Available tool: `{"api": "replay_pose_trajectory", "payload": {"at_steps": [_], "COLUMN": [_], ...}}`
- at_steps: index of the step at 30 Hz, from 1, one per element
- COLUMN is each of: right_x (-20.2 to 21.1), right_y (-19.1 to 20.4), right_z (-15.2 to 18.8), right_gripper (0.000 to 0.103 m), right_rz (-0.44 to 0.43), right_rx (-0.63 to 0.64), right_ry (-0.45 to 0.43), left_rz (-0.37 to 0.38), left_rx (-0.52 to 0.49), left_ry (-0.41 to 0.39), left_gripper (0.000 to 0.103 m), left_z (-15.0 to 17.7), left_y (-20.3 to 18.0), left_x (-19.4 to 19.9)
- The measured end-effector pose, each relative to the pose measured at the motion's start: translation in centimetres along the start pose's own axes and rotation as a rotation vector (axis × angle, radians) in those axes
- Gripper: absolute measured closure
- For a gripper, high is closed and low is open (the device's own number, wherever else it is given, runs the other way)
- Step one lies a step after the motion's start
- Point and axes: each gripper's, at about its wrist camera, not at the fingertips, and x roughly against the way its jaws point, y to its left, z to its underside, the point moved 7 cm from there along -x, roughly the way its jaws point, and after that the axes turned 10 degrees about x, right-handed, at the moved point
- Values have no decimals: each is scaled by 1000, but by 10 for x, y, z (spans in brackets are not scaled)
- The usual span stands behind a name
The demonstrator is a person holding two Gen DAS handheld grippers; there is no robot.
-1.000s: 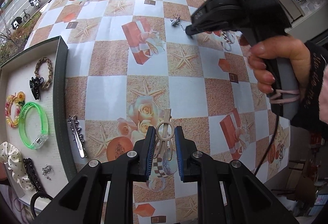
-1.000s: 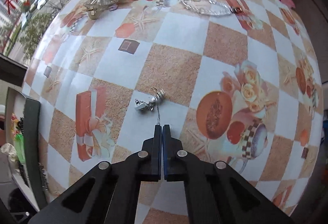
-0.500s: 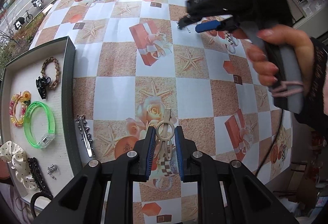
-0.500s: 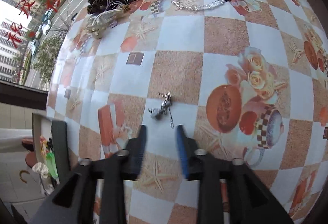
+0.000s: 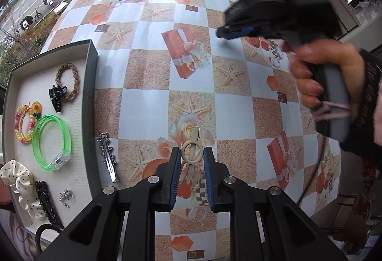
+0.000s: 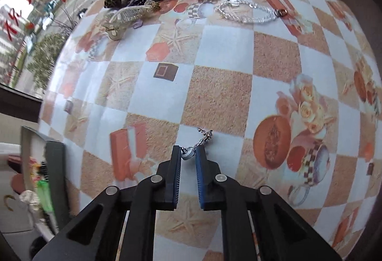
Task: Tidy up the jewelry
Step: 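Carry the beige clip and silver charm over the box tray with both tools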
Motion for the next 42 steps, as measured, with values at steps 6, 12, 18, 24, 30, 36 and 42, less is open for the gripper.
{"api": "replay_pose_trajectory", "payload": {"at_steps": [6,12,18,24,30,36,42], "right_x": [23,46,63,78,87,90,82], "right_y": [-3,11,36,63,88,117,155], "right_z": [32,61,73,76,71,59,46], "right_gripper": [90,90,90,90,91,91,91], "right_rz": [-105,-170,-220,-248,-267,-278,-297], "right_rx": [-57,-72,-63,-22,13,67,137], "right_ry": [23,44,51,54,50,49,59], "left_rz": [-4,-8,-19,-23,-31,-41,-60], "left_rx": [10,22,39,62,91,136,198], "left_ry": [-9,-20,-37,-54,-71,-97,-123], "left_gripper": [80,80,80,80,80,80,80], "left_z": [1,0,-2,-2,-2,-2,-3], "left_y": [4,9,18,31,47,73,108], "left_x": [6,15,26,38,49,61,71]}}
